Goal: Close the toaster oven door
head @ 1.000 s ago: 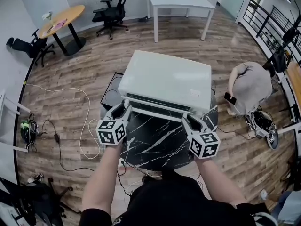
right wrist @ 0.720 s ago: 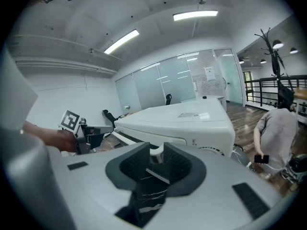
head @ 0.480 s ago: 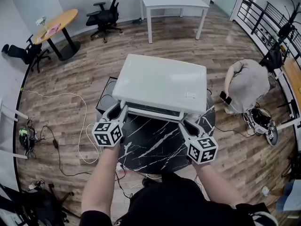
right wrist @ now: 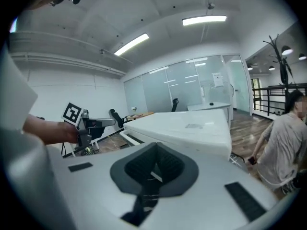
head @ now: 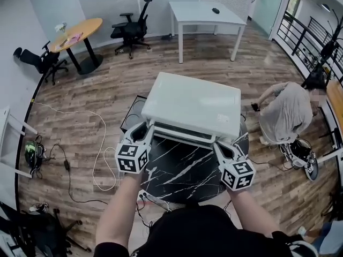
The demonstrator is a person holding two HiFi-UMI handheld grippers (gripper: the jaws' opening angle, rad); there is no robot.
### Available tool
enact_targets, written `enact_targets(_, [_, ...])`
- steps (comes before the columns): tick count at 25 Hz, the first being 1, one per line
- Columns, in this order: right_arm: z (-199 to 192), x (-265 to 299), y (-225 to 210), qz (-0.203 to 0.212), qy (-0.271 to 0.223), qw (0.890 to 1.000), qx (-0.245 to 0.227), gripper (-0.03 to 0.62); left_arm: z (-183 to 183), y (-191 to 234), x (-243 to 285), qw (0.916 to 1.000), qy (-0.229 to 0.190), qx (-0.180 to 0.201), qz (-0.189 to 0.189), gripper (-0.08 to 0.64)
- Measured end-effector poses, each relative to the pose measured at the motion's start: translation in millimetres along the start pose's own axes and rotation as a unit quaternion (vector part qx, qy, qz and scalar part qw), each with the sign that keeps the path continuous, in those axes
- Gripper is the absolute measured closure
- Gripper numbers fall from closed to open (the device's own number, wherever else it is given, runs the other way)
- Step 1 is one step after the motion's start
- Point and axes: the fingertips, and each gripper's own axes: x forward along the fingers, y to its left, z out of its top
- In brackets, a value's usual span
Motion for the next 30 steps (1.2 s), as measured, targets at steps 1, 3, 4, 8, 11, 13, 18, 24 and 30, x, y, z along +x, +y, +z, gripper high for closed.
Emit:
enact_targets(1, [7, 0, 5, 0.002, -0.007, 1.000, -0.013, 0.584, 6, 0, -8, 1.0000, -0.003, 0.004, 0.002, 0.451])
enact_targets(3, [23, -1, 16, 0.007, -0.023, 0.999, -0.034, 0.586, 16, 0, -24, 0.9999, -0.006, 0.012, 0.008, 0.465])
enact_targets(4, [31, -2, 22, 0.011, -0.032, 0.999, -0.039, 0.586, 20, 0, -32, 0.9998, -0.007, 0.015, 0.010, 0.481])
enact_targets(8, [55, -7, 50, 0.044, -0.057, 0.995, -0.065, 0.586, 30, -5, -64, 0.9993, -0.020, 0.027, 0.014, 0.520])
enact_targets(11, [59, -17, 73, 0.063, -0.059, 0.991, -0.098, 0.586, 29, -13, -94, 0.9987, -0.028, 0.038, 0.018, 0.529])
enact_targets(13, [61, -24, 89, 0.078, -0.058, 0.989, -0.108, 0.588, 27, -18, -115, 0.9982, -0.032, 0.049, 0.017, 0.550])
enact_targets(18, [77, -37, 135, 0.144, -0.067, 0.981, -0.109, 0.588, 27, -29, -158, 0.9981, -0.030, 0.050, 0.020, 0.557])
enact_targets(24, [105, -39, 163, 0.213, -0.100, 0.966, -0.103, 0.588, 39, -36, -199, 0.9963, -0.046, 0.030, 0.066, 0.557])
enact_targets(30, [120, -28, 150, 0.245, -0.114, 0.956, -0.115, 0.589, 49, -32, -196, 0.9919, -0.052, 0.028, 0.113, 0.557])
